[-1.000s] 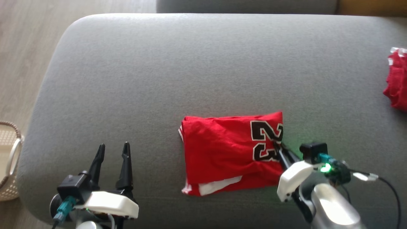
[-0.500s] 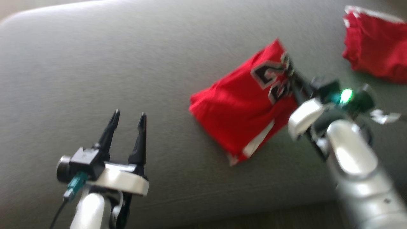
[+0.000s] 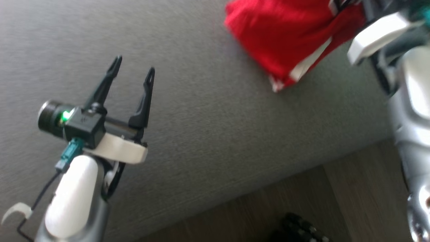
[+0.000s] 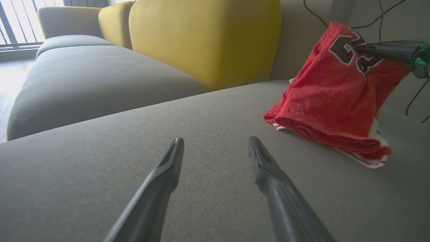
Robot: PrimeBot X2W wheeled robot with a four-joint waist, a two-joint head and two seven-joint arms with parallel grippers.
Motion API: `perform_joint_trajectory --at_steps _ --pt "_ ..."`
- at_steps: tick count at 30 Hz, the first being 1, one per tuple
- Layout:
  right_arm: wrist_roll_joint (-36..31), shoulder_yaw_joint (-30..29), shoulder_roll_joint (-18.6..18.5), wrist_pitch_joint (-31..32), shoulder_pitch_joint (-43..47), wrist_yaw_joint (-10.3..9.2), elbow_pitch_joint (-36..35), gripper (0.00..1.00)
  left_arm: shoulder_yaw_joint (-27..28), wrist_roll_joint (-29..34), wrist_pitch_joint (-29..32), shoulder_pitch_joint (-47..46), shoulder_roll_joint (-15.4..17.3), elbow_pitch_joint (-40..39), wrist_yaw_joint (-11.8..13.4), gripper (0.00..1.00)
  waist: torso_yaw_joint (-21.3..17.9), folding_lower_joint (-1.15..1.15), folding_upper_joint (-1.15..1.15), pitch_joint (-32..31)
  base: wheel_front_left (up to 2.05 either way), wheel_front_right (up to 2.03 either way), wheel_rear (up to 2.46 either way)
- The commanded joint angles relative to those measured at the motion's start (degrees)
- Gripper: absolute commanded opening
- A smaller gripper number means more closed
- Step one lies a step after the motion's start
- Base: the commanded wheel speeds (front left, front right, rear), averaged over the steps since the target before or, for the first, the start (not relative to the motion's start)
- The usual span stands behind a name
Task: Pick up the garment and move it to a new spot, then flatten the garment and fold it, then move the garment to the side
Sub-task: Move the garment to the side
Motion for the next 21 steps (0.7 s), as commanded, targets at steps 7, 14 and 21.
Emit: perform_joint_trajectory --at_steps 7,14,21 --pt "0.4 -5.3 -2.4 -0.2 -5.3 -0.02 -0.2 0.00 0.3 0.2 -0.3 -4.0 3.7 -2.8 -0.3 1.00 -5.8 -0.02 0.00 6.6 0.00 0.00 0.00" --pt "-2.4 -13.5 -2.1 0.8 -7.1 -0.02 0.8 0.00 -0.1 -0.4 0.2 -4.9 4.8 -3.7 -0.3 1.00 -6.0 -0.02 0.00 9.0 0.00 0.00 0.00" --pt "-4.4 -18.5 -1.4 0.7 -6.8 -0.02 0.2 0.00 -0.1 -0.7 0.6 -4.8 5.3 -4.5 0.1 1.00 -5.3 -0.02 0.00 10.4 0.00 0.00 0.00"
